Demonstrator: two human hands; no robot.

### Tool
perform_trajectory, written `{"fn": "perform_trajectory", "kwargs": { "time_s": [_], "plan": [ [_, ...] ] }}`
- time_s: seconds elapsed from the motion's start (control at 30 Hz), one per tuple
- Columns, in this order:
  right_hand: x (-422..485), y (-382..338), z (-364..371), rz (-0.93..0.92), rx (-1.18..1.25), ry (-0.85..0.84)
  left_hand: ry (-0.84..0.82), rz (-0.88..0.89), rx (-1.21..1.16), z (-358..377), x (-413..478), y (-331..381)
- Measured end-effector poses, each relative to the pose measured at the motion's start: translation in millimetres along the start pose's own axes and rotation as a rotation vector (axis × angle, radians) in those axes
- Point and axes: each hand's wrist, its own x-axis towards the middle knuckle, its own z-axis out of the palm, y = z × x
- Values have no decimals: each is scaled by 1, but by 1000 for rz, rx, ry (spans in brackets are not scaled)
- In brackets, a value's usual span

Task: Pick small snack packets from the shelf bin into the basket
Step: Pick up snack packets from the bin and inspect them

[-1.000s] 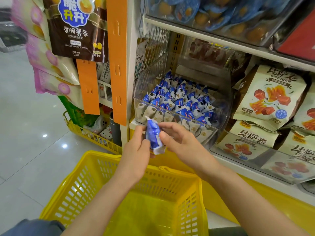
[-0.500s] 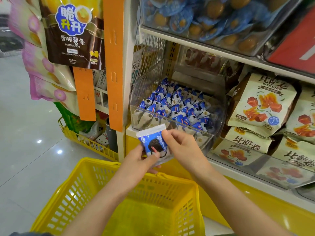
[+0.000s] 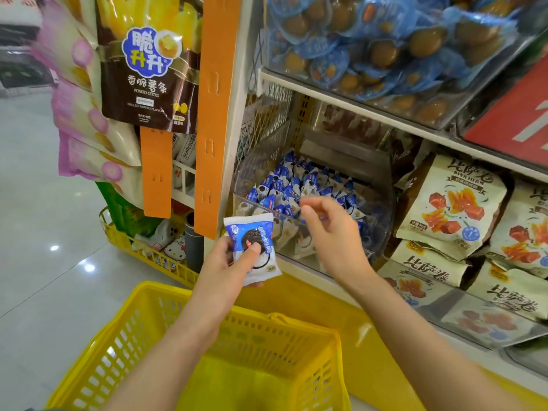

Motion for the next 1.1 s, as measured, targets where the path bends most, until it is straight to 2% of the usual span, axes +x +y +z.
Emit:
{"fn": "perform_trajectory", "kwargs": {
  "time_s": [0.1,0.2,0.27,0.53,0.67,0.83,0.9,0.97,1.03,1.1],
  "plan": [
    [44,4,-3,34,-206,-79,23,-13,-61,-4,6,3],
    [76,12,4,232,-420,-348,23,-25,-105,-5,10,4],
    [87,16,9,266,-492,-481,26,-32,-118,-6,11,5],
    [102,20,24,277,-603,-518,38,-25,-139,-9,15,7],
    [100,22,16,339,-460,-425,45,-38,-157,-7,17,6],
    [91,0,-9,291,-326,-80,97,-113,-213,-9,23,3],
    [81,-19,-21,303,-108,-9,99,-172,-305,-9,24,5],
    [62,-38,-31,380,148,-149,16,-218,-431,-9,20,10],
    [36,-51,-35,426,247,-379,-113,-212,-500,-8,14,13],
    [13,-57,-28,418,281,-482,-251,-199,-493,-6,7,14]
  ]
}}
